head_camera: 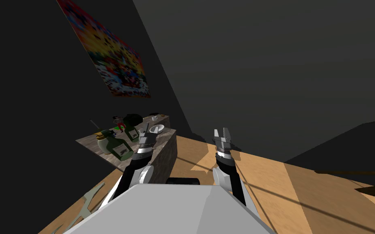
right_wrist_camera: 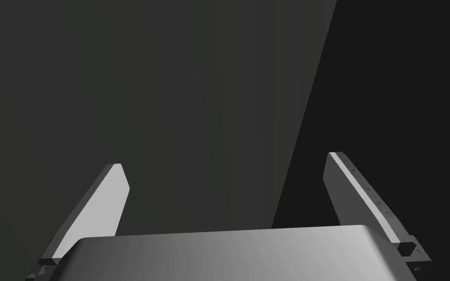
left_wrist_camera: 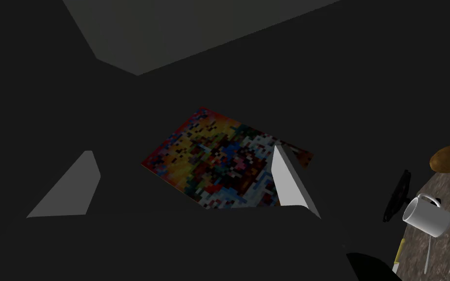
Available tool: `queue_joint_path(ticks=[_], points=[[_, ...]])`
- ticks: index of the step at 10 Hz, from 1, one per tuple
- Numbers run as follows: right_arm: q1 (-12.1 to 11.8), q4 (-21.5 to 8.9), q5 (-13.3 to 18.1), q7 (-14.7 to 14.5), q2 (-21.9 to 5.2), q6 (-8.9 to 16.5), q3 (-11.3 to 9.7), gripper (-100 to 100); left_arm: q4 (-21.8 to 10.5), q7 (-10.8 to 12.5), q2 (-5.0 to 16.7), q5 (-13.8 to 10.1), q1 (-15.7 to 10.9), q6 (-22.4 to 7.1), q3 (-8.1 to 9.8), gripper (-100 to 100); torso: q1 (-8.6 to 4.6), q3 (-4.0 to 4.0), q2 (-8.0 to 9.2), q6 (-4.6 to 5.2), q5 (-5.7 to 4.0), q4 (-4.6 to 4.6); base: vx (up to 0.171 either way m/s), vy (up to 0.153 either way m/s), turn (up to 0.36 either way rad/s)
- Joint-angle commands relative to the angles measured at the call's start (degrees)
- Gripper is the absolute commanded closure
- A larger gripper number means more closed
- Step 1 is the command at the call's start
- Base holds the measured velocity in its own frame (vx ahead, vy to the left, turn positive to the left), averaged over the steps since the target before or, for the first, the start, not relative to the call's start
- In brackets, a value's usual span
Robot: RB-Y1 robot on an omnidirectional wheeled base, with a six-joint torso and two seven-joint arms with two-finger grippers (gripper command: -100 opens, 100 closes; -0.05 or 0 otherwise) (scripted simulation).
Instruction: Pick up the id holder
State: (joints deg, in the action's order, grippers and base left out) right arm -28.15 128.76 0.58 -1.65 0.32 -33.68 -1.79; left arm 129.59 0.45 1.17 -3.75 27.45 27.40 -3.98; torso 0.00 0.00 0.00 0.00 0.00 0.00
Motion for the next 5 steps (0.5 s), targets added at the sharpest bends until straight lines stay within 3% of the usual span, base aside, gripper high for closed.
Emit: queue_joint_path(ticks=[1, 5], points=[[0.00, 0.00, 0.00, 0.00, 0.00, 0.00, 0.00, 0, 0.28, 0.15, 2.07, -0.20, -0.21, -2.27, 0.42, -100, 0.00, 0.00, 0.00, 0.00, 0.00, 0.00, -0.007, -0.011, 0.055], [0.00, 0.00, 0.00, 0.00, 0.00, 0.00, 0.00, 0, 0.87, 0.51, 4.44, -0.67, -0.71, -7.43, 1.36, -100, -0.09, 0.06, 0.10, 0.00, -0.02, 0.02, -0.021, -0.025, 0.044]])
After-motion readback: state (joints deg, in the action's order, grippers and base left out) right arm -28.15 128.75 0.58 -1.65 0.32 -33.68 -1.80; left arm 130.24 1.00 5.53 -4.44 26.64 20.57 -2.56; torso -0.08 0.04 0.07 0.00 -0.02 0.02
